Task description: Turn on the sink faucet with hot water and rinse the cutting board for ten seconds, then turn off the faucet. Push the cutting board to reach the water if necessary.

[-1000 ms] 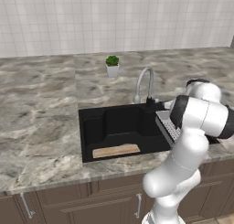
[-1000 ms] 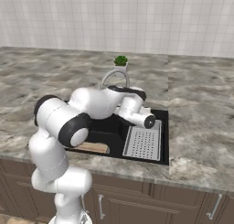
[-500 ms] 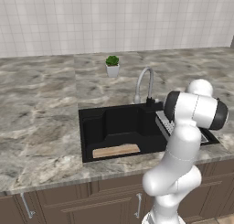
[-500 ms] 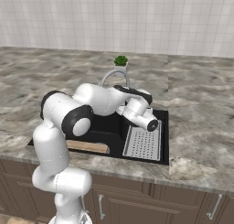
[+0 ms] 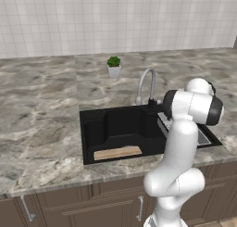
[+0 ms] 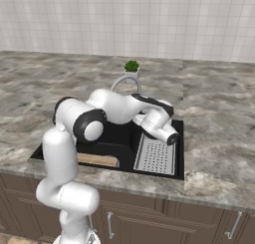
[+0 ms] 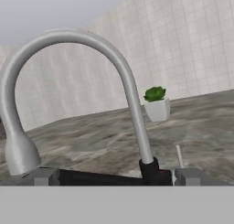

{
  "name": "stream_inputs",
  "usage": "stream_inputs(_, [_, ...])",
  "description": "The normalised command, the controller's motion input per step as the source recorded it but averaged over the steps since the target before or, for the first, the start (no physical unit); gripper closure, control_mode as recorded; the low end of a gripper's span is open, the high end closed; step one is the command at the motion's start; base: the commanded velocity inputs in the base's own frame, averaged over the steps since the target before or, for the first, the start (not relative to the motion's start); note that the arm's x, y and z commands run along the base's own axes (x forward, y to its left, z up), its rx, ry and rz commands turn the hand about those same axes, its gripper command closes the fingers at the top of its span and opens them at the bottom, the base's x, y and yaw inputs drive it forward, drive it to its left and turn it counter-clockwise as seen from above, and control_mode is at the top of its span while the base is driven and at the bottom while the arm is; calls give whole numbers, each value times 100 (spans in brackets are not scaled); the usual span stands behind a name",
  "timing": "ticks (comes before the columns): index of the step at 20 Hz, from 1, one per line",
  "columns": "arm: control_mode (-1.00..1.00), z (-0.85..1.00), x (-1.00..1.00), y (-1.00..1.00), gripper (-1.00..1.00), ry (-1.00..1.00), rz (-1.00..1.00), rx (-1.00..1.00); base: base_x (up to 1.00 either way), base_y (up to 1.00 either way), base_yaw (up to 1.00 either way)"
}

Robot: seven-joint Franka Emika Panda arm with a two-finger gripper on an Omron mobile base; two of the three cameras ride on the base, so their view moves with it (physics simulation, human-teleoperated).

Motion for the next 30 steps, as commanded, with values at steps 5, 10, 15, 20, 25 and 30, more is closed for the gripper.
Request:
stream_inputs(5, [-100, -6, 17, -25, -100, -2, 1, 7, 0, 0, 0])
stream_inputs(10, [-100, -6, 16, -11, -100, -1, 1, 3, 0, 0, 0])
stream_inputs(15, [-100, -14, 11, -5, -100, 0, 0, 0, 0, 0, 0])
stream_inputs(20, [-100, -21, 0, 0, -100, 0, 0, 0, 0, 0, 0])
stream_inputs(25, [-100, -6, 16, 0, -100, 0, 0, 0, 0, 0, 0])
stream_inputs(30, [-100, 0, 37, 0, -100, 0, 0, 0, 0, 0, 0])
